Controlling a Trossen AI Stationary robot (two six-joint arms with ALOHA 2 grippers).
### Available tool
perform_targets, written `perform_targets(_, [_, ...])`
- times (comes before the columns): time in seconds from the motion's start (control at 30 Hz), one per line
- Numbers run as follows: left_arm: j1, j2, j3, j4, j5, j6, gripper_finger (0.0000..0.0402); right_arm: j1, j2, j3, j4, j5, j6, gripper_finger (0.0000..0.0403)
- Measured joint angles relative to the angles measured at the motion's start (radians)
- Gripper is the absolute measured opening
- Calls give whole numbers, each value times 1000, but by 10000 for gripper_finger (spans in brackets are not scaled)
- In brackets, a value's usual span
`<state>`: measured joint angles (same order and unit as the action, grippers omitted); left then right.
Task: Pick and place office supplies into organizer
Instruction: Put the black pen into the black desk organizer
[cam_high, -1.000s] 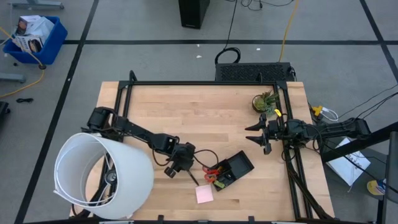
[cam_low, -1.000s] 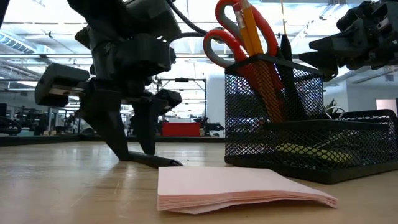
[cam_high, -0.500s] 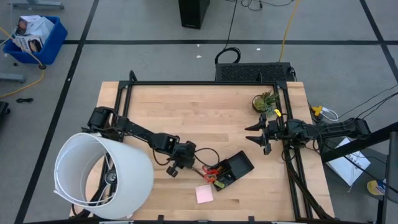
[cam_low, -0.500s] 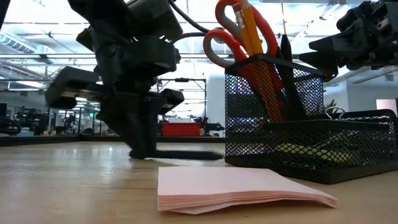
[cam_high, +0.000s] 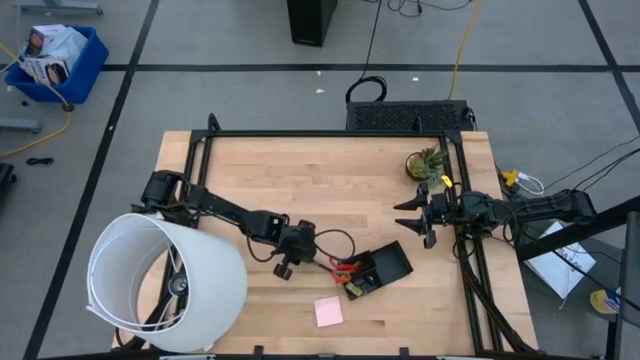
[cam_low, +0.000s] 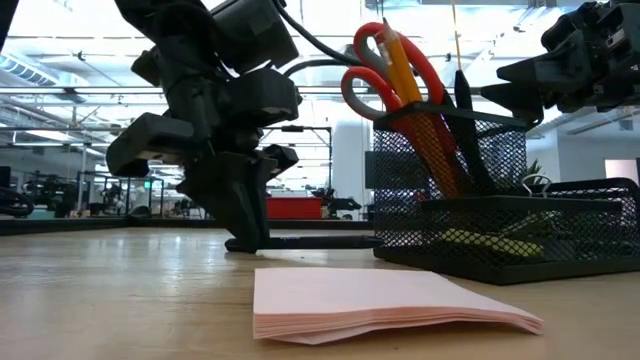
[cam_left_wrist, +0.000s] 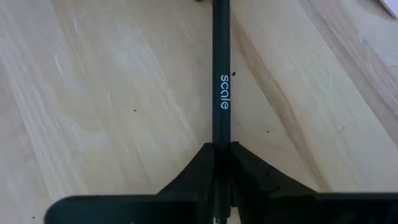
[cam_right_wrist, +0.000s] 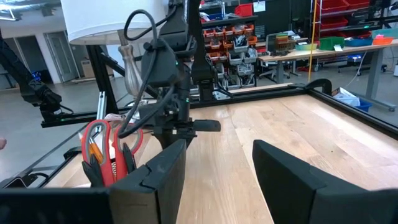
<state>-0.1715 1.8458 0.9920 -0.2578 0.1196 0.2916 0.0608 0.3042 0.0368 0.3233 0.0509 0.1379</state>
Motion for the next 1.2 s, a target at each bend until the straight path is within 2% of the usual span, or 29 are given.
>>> perform_targets(0.17, [-5,-6,-1,-3,35,15,31,0,0,0,0,0,0,183])
perform_targets(0.27, [-21,-11,-3,-15,81,56,45,0,0,0,0,0,0,183])
perform_targets(0.4, [-36,-23,-5,-11,83,66,55,0,0,0,0,0,0,183])
perform_targets(0.63, [-53,-55,-5,30,78,108,26,0,0,0,0,0,0,183])
perform_targets(0.73, [-50,-84,-5,14,85,116,27,0,0,0,-2,0,0,183])
perform_targets(0.97, [5,-147,-3,-21,166,192,47,0,0,0,-3,0,0,183])
perform_targets(1.2, [109,-158,-3,-18,284,249,30,0,0,0,-3,0,0,183])
